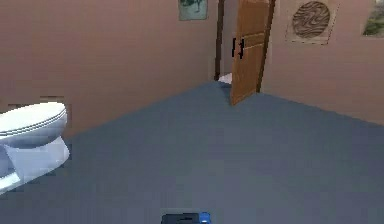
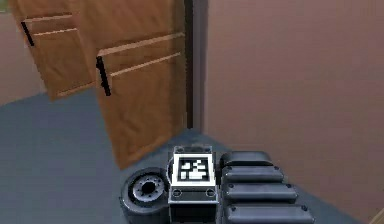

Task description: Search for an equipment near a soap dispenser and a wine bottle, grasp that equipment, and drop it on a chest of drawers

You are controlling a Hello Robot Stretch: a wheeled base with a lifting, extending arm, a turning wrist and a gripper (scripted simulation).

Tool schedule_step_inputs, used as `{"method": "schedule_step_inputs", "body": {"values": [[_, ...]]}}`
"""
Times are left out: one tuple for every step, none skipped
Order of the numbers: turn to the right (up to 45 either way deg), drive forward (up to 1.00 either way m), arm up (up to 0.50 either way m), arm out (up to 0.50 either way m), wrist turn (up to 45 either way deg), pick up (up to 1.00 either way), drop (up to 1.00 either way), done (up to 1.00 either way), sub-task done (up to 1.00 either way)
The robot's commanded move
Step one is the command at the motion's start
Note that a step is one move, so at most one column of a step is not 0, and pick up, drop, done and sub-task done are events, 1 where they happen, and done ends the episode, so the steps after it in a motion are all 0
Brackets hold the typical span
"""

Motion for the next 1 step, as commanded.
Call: {"method": "schedule_step_inputs", "body": {"values": [[0.0, 1.0, 0.0, 0.0, 0.0, 0.0, 0.0, 0.0, 0.0]]}}
